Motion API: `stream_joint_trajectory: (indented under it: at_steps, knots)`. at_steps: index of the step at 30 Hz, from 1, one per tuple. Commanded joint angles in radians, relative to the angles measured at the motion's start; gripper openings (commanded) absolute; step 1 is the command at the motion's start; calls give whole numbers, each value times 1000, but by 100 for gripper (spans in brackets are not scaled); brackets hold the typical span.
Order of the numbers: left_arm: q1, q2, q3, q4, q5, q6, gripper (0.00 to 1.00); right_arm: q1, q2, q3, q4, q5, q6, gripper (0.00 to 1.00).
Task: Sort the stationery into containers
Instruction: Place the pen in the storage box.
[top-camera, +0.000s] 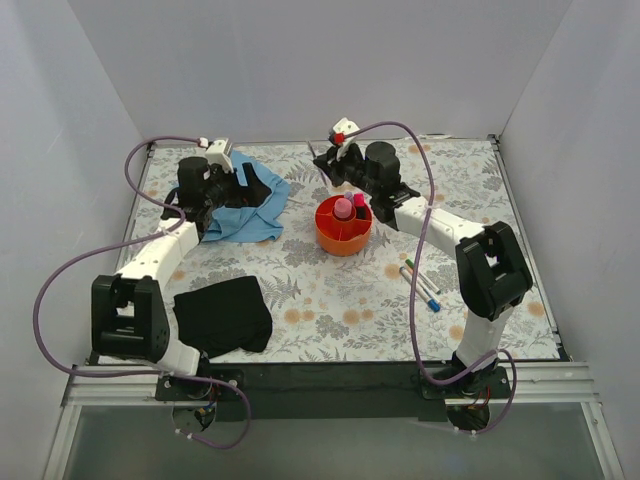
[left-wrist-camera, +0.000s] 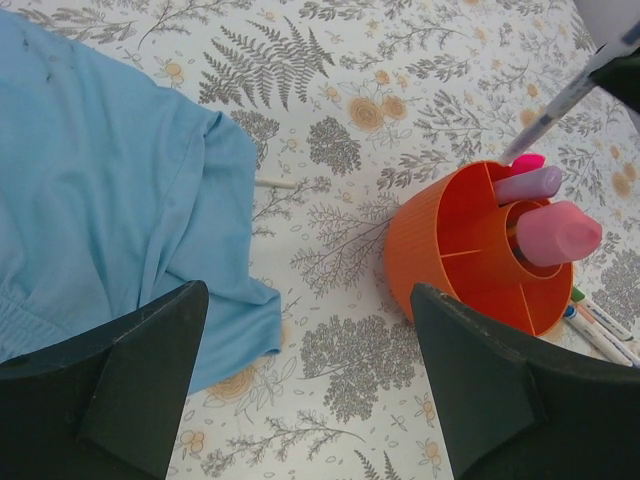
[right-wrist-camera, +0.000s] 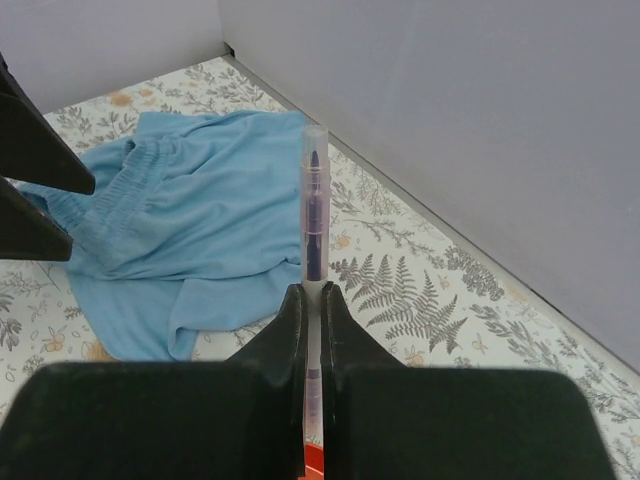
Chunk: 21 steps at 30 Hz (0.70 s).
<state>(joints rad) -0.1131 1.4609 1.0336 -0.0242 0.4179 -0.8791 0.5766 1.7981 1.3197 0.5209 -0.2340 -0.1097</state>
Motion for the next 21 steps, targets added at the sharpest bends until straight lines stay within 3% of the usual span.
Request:
stream_joint_trajectory:
  at_steps: [1, 7, 16, 21]
  knots:
    - [6, 53, 45, 111, 54, -21, 83, 5, 23, 52, 108, 33, 48, 1]
    - [4, 185, 120, 242, 171, -135, 82, 12, 21, 21, 108, 16, 54, 1]
    - [-7, 369, 293, 306, 174, -190, 80, 35, 21, -13, 84, 22, 35, 1]
    - [-25, 415, 316, 308, 179, -199, 80, 40, 26, -36, 57, 59, -2, 1]
